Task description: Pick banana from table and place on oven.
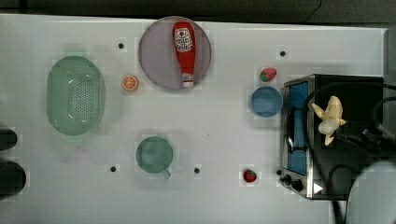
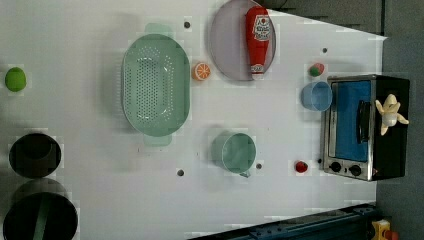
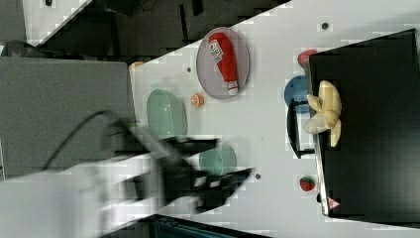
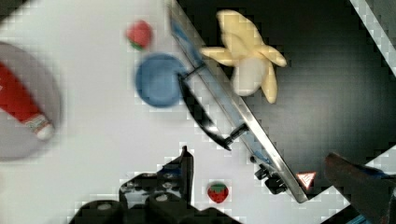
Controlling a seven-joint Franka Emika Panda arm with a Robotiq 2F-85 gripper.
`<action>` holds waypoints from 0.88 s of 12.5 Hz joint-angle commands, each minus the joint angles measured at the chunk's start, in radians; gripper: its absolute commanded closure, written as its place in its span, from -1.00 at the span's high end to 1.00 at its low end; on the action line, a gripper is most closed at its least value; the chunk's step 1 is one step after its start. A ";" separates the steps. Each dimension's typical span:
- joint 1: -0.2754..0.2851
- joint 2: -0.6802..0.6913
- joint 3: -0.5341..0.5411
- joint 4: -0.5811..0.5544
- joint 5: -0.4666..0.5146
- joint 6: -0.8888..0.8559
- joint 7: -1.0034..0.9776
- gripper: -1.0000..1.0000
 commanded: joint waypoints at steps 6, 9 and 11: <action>0.062 -0.204 0.421 -0.156 -0.033 -0.098 0.707 1.00; 0.062 -0.241 0.464 -0.199 0.006 -0.104 0.756 1.00; 0.061 -0.249 0.450 -0.217 0.017 -0.105 0.756 1.00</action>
